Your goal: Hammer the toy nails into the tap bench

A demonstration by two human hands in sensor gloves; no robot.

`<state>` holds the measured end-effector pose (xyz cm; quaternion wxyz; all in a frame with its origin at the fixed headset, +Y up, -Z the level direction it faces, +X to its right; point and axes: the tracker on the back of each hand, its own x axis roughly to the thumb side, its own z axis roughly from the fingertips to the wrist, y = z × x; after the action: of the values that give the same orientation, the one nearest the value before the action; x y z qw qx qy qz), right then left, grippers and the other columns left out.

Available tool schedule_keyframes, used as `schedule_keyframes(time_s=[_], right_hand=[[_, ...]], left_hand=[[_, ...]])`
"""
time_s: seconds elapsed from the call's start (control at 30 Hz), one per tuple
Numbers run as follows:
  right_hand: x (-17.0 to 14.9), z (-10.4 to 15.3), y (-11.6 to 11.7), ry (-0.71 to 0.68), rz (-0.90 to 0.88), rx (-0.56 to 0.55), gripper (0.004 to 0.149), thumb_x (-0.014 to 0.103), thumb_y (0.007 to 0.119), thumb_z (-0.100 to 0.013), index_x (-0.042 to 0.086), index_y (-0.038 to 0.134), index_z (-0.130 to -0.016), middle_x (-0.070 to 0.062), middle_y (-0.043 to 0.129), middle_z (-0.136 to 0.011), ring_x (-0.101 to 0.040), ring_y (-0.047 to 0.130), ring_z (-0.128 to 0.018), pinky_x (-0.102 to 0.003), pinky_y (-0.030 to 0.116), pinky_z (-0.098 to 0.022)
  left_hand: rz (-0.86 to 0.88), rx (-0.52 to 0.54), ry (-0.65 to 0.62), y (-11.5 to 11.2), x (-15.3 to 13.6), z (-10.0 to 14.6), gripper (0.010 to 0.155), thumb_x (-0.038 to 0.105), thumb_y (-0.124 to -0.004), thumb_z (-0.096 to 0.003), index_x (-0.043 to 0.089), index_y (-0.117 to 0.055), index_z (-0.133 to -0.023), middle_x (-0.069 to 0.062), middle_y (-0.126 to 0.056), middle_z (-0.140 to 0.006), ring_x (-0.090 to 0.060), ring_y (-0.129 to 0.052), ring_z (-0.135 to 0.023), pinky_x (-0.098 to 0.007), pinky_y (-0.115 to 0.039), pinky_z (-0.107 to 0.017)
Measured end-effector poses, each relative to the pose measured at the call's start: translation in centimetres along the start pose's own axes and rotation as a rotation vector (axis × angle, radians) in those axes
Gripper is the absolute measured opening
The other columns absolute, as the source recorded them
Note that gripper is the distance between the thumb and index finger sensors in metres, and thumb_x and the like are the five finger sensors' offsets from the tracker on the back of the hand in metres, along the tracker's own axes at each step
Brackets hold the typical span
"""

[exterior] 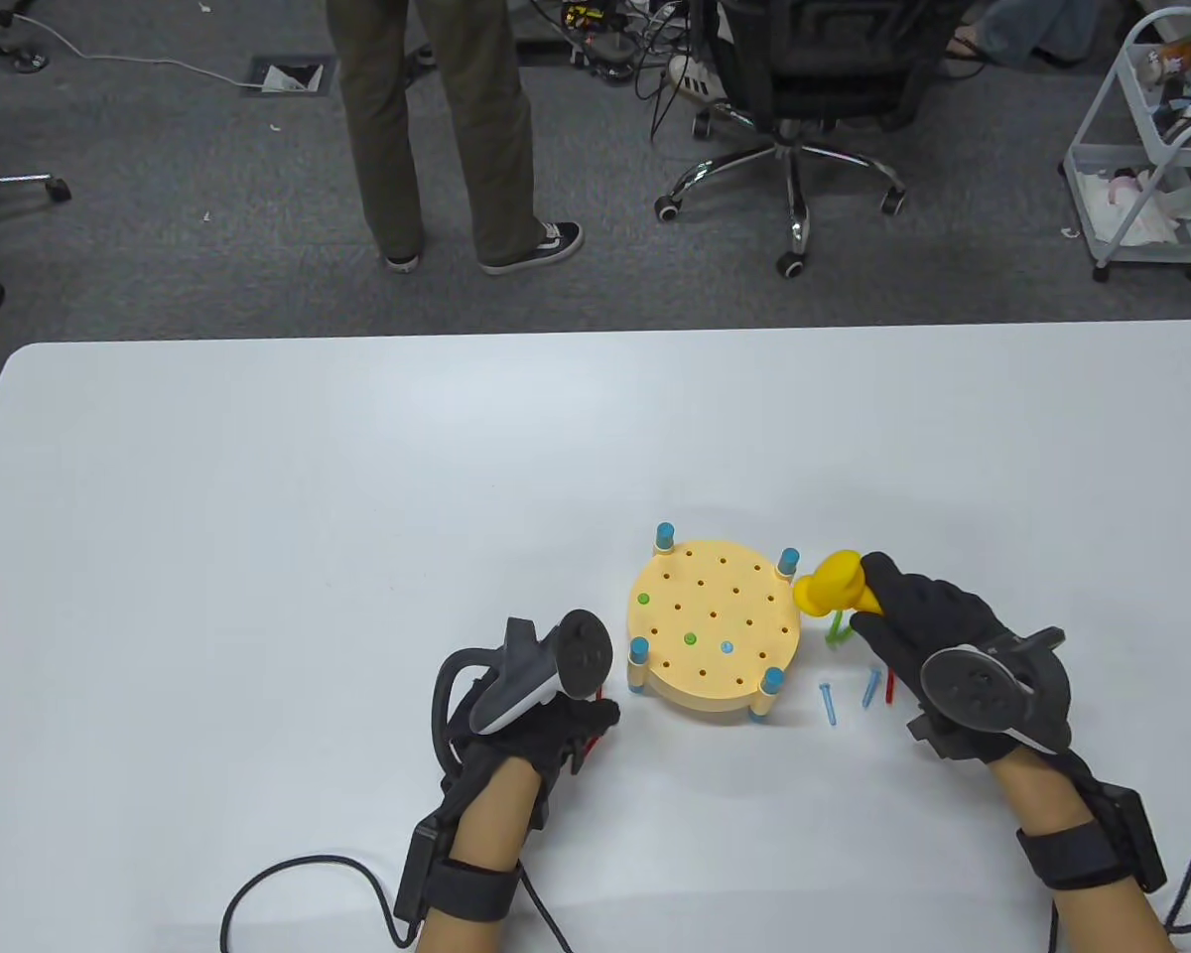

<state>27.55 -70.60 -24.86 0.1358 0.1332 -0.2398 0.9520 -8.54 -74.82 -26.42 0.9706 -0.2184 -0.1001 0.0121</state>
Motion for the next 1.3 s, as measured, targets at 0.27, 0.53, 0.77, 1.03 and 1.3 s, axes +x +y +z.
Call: schedule_keyframes(time_s=[0.27,0.53,0.77,1.03,1.3], right_hand=[[-2.1,0.0,-0.1,0.110,-0.085,-0.003,0.064,0.050,0.061,-0.045,0.017,0.066,-0.099,-0.006,0.093,-0.069,-0.023,0.097,-0.043,-0.036,0.083,-0.037],[-2.2,0.1,0.1,0.120,-0.058,0.002,0.064,0.050,0.061,-0.045,0.017,0.066,-0.099,-0.006,0.093,-0.068,-0.023,0.098,-0.042,-0.036,0.083,-0.037],[-2.4,0.1,0.3,0.129,-0.048,0.014,0.064,0.050,0.061,-0.045,0.017,0.066,-0.099,-0.006,0.093,-0.068,-0.023,0.098,-0.042,-0.036,0.083,-0.037],[-2.3,0.1,0.6,0.121,-0.042,0.024,0.064,0.050,0.061,-0.045,0.017,0.066,-0.099,-0.006,0.093,-0.069,-0.023,0.097,-0.042,-0.036,0.083,-0.037],[-2.2,0.1,0.7,0.112,-0.029,0.034,0.064,0.050,0.061,-0.045,0.017,0.066,-0.099,-0.006,0.093,-0.068,-0.023,0.098,-0.042,-0.036,0.083,-0.037]], left_hand=[[-0.235,-0.008,0.047,-1.6,2.6,-0.9,0.049,0.047,-0.090,-0.0316,0.020,-0.087,-0.072,-0.012,-0.101,-0.056,-0.021,-0.100,-0.033,-0.041,-0.084,-0.029],[-0.185,0.040,0.072,-2.0,3.0,-0.5,0.044,0.036,-0.092,-0.0328,0.013,-0.090,-0.070,-0.016,-0.102,-0.051,-0.024,-0.102,-0.029,-0.043,-0.085,-0.027],[-0.233,0.035,0.040,-2.3,3.1,-0.6,0.046,0.039,-0.087,-0.0335,0.012,-0.086,-0.071,-0.015,-0.100,-0.051,-0.023,-0.099,-0.030,-0.043,-0.083,-0.030],[-0.041,0.096,0.028,-0.2,0.5,0.1,0.043,0.039,-0.075,-0.0371,0.021,-0.077,-0.076,-0.010,-0.097,-0.069,-0.022,-0.104,-0.051,-0.049,-0.083,-0.046],[0.256,0.439,0.023,2.8,-1.9,2.6,0.041,0.036,-0.072,-0.0401,0.024,-0.072,-0.079,-0.010,-0.093,-0.062,-0.017,-0.100,-0.039,-0.047,-0.083,-0.042]])
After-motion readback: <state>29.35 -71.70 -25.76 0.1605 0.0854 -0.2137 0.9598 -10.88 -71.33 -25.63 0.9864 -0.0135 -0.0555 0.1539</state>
